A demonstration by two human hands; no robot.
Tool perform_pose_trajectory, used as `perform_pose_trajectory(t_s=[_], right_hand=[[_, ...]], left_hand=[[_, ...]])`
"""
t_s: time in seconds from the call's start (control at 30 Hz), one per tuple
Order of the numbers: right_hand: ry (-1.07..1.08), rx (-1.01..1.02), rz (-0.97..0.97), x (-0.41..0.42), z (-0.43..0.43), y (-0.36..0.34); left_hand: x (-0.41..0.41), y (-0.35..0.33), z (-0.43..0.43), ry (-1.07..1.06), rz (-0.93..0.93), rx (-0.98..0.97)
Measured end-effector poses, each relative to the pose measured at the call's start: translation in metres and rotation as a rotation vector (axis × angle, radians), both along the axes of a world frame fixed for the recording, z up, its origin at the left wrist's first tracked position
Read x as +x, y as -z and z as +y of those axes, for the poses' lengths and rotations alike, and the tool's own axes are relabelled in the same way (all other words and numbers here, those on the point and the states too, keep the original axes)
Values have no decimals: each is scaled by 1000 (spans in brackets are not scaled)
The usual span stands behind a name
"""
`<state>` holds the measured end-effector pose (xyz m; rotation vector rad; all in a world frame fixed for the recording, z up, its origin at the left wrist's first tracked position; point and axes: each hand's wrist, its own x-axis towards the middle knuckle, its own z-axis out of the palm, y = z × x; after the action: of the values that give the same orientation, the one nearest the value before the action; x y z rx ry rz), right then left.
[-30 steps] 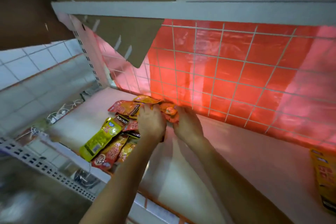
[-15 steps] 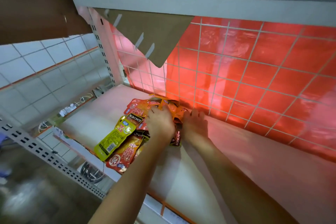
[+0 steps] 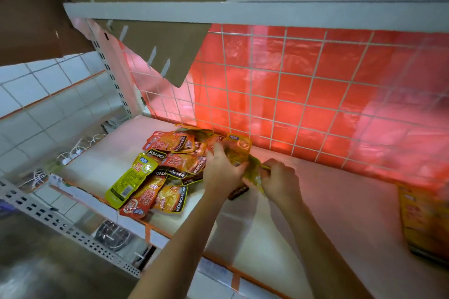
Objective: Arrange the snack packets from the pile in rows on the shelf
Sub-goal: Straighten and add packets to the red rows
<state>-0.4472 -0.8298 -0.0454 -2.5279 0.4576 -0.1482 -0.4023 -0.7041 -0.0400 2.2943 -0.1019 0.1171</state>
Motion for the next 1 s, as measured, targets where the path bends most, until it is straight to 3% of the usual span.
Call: perform_pose_trajectory(t_s=[0.1, 0.2, 0.3, 0.43, 0.77, 1.0], right_hand=[[122, 139, -28, -26, -31, 1], [241, 443, -121, -49, -56, 4], [378, 736, -230, -70, -78, 6], [418, 920, -343, -96, -104, 0], [570, 1068, -636, -150, -150, -17], [733, 1106, -752, -177, -174, -20]], left_hand=[[-12, 4, -22, 53, 115, -142], [-23, 9, -47, 94, 284, -317], [-36, 7, -74, 190, 505, -625], [-50, 3, -100, 307, 726, -883], [-82, 4, -145, 506, 953, -1024], [-100, 9, -171, 562, 899, -863]])
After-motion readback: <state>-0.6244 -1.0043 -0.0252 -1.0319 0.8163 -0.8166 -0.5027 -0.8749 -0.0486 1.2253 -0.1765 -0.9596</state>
